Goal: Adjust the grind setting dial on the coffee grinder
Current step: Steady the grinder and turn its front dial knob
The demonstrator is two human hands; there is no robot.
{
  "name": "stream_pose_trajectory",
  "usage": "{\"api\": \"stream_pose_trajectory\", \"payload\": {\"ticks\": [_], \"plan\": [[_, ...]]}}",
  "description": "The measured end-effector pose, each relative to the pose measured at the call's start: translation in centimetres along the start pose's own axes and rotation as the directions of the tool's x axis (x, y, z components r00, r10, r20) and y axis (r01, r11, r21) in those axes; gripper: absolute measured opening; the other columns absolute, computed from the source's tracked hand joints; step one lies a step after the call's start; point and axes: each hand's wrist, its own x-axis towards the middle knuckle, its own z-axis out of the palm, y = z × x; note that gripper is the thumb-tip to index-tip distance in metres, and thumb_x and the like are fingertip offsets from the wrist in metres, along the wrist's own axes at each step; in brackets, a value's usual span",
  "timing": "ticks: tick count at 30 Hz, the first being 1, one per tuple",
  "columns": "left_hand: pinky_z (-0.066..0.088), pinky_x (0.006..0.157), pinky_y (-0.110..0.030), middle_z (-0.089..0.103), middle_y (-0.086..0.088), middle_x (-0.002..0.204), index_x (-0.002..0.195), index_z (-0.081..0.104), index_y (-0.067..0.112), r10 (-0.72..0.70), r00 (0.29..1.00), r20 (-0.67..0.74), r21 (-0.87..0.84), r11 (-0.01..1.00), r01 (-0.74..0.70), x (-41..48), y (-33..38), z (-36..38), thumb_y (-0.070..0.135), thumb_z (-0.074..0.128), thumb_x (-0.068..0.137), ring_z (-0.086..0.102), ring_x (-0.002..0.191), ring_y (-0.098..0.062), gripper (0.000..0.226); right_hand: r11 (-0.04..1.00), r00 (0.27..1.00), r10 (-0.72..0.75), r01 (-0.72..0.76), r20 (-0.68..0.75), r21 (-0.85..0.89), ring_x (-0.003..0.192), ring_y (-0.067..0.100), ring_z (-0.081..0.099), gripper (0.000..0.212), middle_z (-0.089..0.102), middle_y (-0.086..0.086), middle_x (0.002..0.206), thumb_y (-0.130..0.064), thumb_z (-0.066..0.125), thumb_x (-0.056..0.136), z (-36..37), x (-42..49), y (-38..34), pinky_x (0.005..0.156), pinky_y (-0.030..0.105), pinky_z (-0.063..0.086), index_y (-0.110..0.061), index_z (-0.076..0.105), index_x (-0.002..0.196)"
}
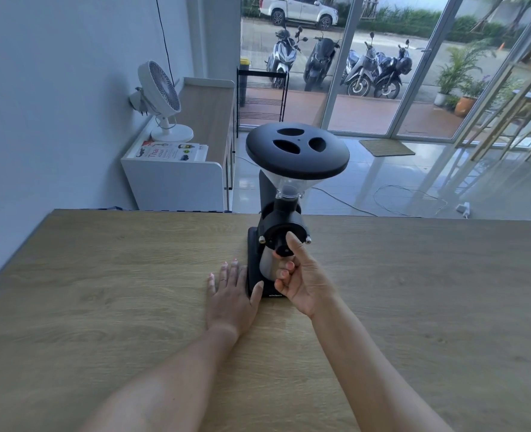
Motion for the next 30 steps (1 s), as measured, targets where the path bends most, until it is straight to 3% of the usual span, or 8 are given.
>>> {"api": "stream_pose_trajectory", "payload": {"ticks": [9,14,20,26,30], "plan": [[-0.006,0.122,-0.047,-0.004,0.002,0.164,0.155,0.004,0.023,0.015,1.000,-0.002,-0.050,0.999,-0.015,0.1,-0.2,0.1,0.064,-0.001,0.093,-0.012,0.150,-0.017,0.075,0.998,0.997,0.028,-0.023,0.070,-0.060,0.051,0.011,0.049,0.056,0.049,-0.003,0.059,-0.053,0.079,0.072,-0.1,-0.3,-0.5,0.055,0.026,0.043,-0.010,0.064,0.104],[-0.006,0.123,-0.039,0.006,-0.001,0.165,0.155,0.005,0.016,0.060,0.998,0.013,-0.219,0.974,-0.055,0.3,0.1,-0.7,0.048,0.016,0.102,-0.006,0.150,-0.013,0.063,0.998,0.990,0.041,-0.034,0.137,-0.057,0.059,0.013,0.051,0.056,0.053,-0.001,0.067,-0.055,0.070,0.080,-0.2,-0.1,-0.6,0.060,0.027,0.044,-0.006,0.073,0.108],[-0.006,0.120,-0.031,0.014,-0.004,0.164,0.156,0.006,0.016,0.023,1.000,-0.011,-0.437,0.899,-0.025,0.9,1.2,-1.1,0.032,0.027,0.104,0.001,0.150,-0.013,0.058,0.999,0.982,0.047,-0.044,0.184,-0.022,0.062,0.015,0.051,0.062,0.053,0.002,0.070,-0.051,0.060,0.085,-0.1,0.0,-0.6,0.061,0.029,0.044,0.000,0.069,0.119],[-0.001,0.123,-0.033,0.023,-0.004,0.162,0.155,0.013,0.016,-0.009,0.997,-0.077,-0.387,0.922,-0.022,0.7,1.6,-0.6,0.036,0.025,0.103,0.009,0.150,-0.012,0.057,0.999,0.987,0.034,-0.035,0.160,0.004,0.055,0.013,0.051,0.045,0.051,0.000,0.066,-0.047,0.062,0.087,-0.6,0.0,-0.6,0.056,0.026,0.044,-0.005,0.075,0.095],[0.001,0.123,-0.034,0.024,-0.005,0.161,0.155,0.013,0.016,-0.010,0.995,-0.096,-0.344,0.939,-0.024,0.7,1.7,-0.5,0.036,0.024,0.103,0.010,0.150,-0.013,0.057,1.000,0.992,0.023,-0.021,0.125,-0.010,0.051,0.010,0.048,0.043,0.048,-0.004,0.060,-0.049,0.066,0.082,-0.6,0.1,-0.5,0.054,0.024,0.042,-0.008,0.074,0.090]]}}
